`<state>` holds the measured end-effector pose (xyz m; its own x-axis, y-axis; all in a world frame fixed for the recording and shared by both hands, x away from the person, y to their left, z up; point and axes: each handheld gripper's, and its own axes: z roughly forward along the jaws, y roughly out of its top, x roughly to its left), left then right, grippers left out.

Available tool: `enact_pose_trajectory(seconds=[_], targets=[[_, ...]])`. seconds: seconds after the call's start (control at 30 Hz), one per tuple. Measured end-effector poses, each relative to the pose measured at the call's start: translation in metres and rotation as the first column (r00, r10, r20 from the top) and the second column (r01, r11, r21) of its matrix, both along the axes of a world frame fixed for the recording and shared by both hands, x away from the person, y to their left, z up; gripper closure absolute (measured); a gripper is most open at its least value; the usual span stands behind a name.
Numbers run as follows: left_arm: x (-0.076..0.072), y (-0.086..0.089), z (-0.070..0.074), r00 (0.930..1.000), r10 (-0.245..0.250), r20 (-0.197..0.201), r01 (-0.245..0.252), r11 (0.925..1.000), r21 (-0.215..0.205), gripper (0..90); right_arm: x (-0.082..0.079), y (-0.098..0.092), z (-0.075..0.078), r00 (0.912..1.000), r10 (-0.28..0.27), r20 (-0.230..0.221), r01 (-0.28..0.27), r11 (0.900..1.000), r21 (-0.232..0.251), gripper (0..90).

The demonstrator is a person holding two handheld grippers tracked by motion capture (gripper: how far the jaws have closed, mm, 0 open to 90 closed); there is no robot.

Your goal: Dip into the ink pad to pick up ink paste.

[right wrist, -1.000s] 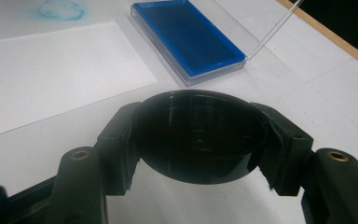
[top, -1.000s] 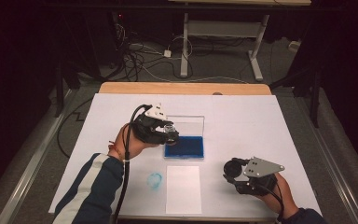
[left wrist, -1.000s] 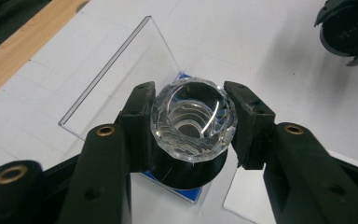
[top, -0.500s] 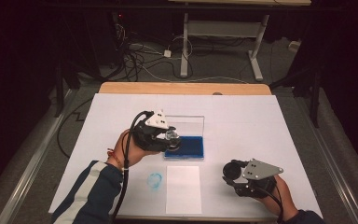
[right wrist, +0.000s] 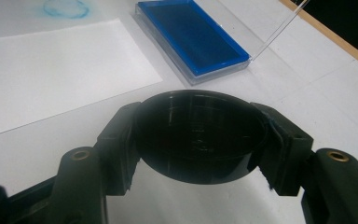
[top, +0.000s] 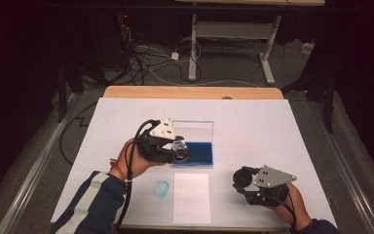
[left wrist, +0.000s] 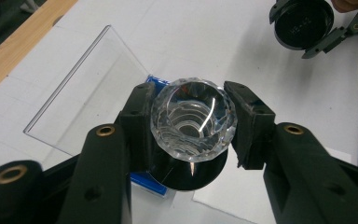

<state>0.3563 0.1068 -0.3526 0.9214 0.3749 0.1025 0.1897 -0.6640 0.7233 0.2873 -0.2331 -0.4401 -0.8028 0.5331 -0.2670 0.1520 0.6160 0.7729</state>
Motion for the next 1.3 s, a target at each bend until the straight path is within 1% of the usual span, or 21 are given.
enact_pose_trajectory(seconds=[0.13,0.23,0.4,0.43,0.47,0.5,0.57,0.63,0.8,0.87,0.93,0.97,1.0,1.07,1.3], targets=[[-0.004,-0.001,0.000,0.9999,-0.017,0.000,0.017,0.9998,0.004,54.3,0.000,0.000,0.000,1.0000,0.002,0.003,-0.002,1.000,-0.004,38.4],[-0.007,-0.003,-0.002,0.9998,-0.020,-0.003,0.020,0.9998,-0.006,54.2,-0.001,0.000,0.000,1.0000,0.001,0.004,-0.001,1.000,-0.006,38.4],[-0.010,-0.005,-0.005,0.9991,-0.042,-0.004,0.042,0.9991,-0.001,54.2,-0.001,0.000,0.000,1.0000,0.001,0.004,-0.001,1.000,-0.009,38.4],[-0.011,-0.005,-0.006,0.9993,-0.037,0.000,0.037,0.9993,-0.006,54.2,-0.001,0.000,0.000,1.0000,0.002,0.004,-0.001,1.000,-0.009,38.4],[-0.012,-0.005,-0.006,0.9992,-0.039,-0.002,0.039,0.9992,-0.009,54.2,-0.001,0.000,0.000,1.0000,0.001,0.005,-0.001,1.000,-0.009,38.4],[-0.013,-0.006,-0.006,0.9987,-0.051,-0.002,0.051,0.9987,-0.008,54.2,-0.002,0.000,0.000,1.0000,0.001,0.005,-0.001,1.000,-0.009,38.4],[-0.015,-0.007,-0.008,0.9988,-0.049,0.000,0.049,0.9988,-0.010,54.2,-0.002,0.000,0.000,1.0000,0.000,0.006,0.000,1.000,-0.009,38.4],[-0.017,-0.008,-0.009,0.9975,-0.070,-0.002,0.070,0.9975,0.005,54.2,-0.002,0.000,0.000,1.0000,0.003,0.007,-0.003,1.000,-0.008,38.4],[-0.023,-0.011,-0.011,0.9967,-0.081,-0.001,0.081,0.9967,-0.011,54.2,-0.002,0.001,-0.001,1.0000,0.004,0.005,-0.004,1.000,-0.012,38.4],[-0.025,-0.012,-0.012,0.9951,-0.098,-0.014,0.098,0.9951,-0.017,54.2,-0.002,0.001,-0.001,1.0000,0.007,0.005,-0.007,1.000,-0.014,38.4],[-0.027,-0.013,-0.014,0.9949,-0.100,-0.011,0.100,0.9949,-0.011,54.2,-0.002,0.001,-0.001,1.0000,0.006,0.004,-0.006,1.000,-0.016,38.4],[-0.028,-0.014,-0.016,0.9946,-0.104,-0.010,0.103,0.9944,-0.020,54.3,-0.002,0.001,-0.001,1.0000,0.005,0.004,-0.005,1.000,-0.018,38.4],[-0.028,-0.014,-0.017,0.9946,-0.104,-0.012,0.103,0.9944,-0.020,54.2,-0.002,0.001,-0.001,1.0000,0.005,0.004,-0.005,1.000,-0.018,38.4],[-0.030,-0.015,-0.019,0.9933,-0.114,-0.018,0.114,0.9934,-0.011,54.2,-0.002,0.001,-0.001,1.0000,0.008,0.003,-0.008,1.000,-0.018,38.4],[-0.035,-0.017,-0.026,0.9914,-0.127,-0.031,0.127,0.9917,-0.023,54.3,-0.002,0.002,-0.002,1.0000,0.007,-0.001,-0.008,1.000,-0.019,38.4]])
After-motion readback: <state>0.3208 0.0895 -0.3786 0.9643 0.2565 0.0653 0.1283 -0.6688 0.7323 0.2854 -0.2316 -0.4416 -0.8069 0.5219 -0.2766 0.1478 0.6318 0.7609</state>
